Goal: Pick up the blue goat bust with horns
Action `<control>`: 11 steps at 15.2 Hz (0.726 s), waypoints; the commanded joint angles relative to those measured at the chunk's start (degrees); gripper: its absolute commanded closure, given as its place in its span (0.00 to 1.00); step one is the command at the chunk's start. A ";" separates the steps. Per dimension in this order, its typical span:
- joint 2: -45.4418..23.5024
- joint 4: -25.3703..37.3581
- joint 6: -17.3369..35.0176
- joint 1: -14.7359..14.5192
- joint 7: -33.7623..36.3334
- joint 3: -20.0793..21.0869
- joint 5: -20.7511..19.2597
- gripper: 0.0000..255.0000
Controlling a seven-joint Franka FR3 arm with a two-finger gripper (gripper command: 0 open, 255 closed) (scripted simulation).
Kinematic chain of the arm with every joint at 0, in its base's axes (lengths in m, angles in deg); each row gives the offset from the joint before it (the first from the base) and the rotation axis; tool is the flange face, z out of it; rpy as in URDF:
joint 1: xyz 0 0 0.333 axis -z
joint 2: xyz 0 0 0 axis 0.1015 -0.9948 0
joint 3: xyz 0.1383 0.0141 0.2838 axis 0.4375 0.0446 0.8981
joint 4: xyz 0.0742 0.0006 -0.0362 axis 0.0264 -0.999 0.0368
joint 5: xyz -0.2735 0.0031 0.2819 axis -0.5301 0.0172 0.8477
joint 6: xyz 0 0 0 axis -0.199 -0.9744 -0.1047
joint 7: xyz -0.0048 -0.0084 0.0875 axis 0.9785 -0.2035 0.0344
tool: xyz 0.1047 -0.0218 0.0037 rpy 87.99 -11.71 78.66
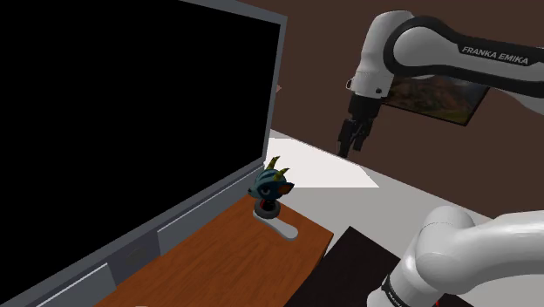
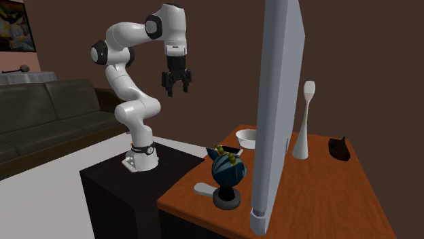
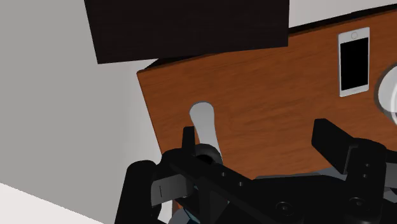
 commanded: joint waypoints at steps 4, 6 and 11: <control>-4.20 -1.66 5.34 -0.16 -0.55 0.06 -0.30 0.00; -7.32 -2.39 8.85 -0.25 -0.91 0.10 -0.48 0.00; -16.13 -2.84 17.26 -0.48 -1.69 0.16 -0.88 0.00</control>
